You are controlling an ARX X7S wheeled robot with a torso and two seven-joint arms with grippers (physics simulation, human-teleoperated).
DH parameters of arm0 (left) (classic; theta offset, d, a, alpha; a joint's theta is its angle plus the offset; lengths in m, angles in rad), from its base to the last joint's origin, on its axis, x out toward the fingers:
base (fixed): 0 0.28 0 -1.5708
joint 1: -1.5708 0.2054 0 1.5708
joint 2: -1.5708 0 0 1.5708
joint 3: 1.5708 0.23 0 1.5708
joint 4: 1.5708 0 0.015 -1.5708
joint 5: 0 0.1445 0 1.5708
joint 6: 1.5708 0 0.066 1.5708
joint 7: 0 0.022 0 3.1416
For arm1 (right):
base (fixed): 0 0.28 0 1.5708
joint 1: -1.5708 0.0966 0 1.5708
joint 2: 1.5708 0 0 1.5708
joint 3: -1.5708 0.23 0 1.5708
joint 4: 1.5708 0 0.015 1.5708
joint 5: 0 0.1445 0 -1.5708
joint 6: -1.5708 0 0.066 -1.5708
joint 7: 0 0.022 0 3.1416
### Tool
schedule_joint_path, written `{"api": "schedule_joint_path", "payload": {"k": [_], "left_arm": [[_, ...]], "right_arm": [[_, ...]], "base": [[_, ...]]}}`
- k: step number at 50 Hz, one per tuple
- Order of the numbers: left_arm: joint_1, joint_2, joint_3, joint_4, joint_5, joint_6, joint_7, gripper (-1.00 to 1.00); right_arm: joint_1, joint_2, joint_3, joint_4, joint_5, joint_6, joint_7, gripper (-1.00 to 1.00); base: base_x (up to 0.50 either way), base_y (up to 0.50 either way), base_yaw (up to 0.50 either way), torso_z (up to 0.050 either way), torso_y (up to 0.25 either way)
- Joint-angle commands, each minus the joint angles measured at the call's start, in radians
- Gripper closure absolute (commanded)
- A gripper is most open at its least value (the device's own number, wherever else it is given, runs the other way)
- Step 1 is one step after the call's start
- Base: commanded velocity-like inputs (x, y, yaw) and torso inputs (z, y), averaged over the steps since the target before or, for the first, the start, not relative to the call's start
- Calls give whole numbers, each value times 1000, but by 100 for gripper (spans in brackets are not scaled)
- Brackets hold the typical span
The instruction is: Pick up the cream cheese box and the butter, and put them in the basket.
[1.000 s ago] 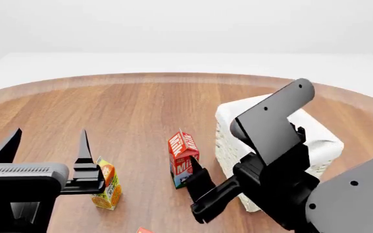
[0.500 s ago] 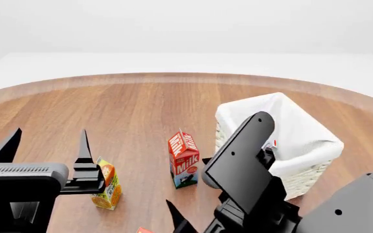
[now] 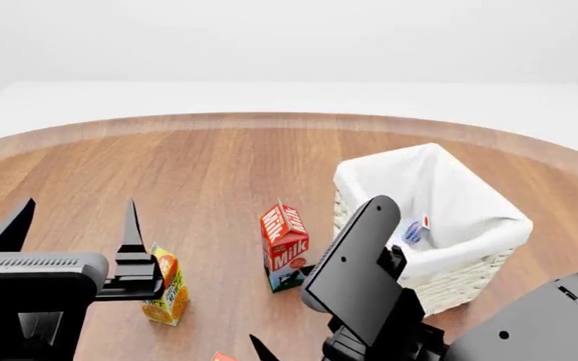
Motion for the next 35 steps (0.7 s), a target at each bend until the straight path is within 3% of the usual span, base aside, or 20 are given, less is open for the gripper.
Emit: {"api": "schedule_joint_path", "payload": {"k": [1, 35], "left_arm": [[-6, 0, 7, -2, 0, 0, -1, -100], [-4, -11, 9, 0, -7, 9, -10, -100]], "right_arm": [[-35, -7, -15, 7, -11, 9, -42, -100], [-84, -43, -80, 64, -96, 52, -124, -100]], "base": [[0, 0, 0, 0, 0], [0, 0, 0, 0, 0]]}}
